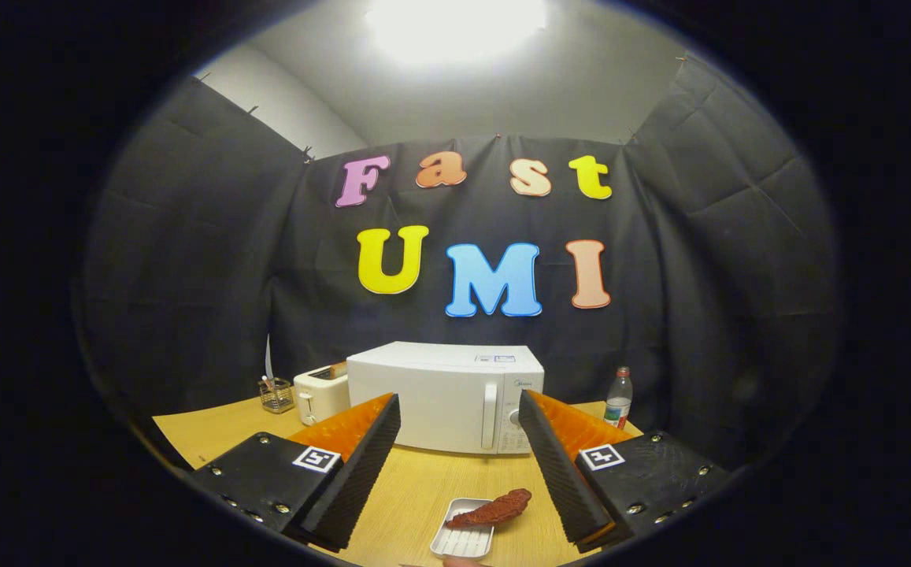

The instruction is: Open the microwave, put the food inside, and close the microwave door.

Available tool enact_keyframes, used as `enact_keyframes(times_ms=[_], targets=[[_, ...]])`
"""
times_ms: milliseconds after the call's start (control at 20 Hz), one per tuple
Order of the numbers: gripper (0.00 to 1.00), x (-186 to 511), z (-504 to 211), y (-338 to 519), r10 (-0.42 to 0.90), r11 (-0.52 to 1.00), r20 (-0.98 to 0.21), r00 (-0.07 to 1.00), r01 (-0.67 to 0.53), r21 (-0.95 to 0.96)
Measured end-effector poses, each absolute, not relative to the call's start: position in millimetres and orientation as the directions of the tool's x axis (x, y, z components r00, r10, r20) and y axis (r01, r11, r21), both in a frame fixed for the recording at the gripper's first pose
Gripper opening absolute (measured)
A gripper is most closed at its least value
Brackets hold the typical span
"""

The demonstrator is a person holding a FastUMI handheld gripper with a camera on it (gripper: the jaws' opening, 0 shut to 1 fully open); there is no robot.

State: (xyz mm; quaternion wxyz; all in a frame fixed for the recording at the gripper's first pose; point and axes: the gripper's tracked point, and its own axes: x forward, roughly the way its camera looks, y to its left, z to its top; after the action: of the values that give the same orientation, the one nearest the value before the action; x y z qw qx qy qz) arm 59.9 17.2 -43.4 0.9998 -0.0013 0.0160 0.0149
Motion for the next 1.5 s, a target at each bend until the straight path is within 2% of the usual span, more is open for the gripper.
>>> enact_keyframes(times_ms=[650, 1000, 1300, 1350, 1400, 1500], targets=[[0.95, 201, -149, -5, -0.002, 1.000, -0.151, 0.988, 0.002, -0.005], [0.95, 273, -184, -29, -0.090, 0.996, -0.158, 0.983, 0.091, 0.003], [0.95, 319, -211, -39, -0.120, 0.993, -0.189, 0.975, 0.119, -0.019], [0.91, 325, -215, -38, -0.121, 0.992, -0.188, 0.975, 0.123, -0.005], [0.83, 331, -217, -35, -0.111, 0.993, -0.193, 0.975, 0.114, 0.008], [0.83, 341, -222, -37, -0.125, 0.992, -0.184, 0.975, 0.125, -0.013]])
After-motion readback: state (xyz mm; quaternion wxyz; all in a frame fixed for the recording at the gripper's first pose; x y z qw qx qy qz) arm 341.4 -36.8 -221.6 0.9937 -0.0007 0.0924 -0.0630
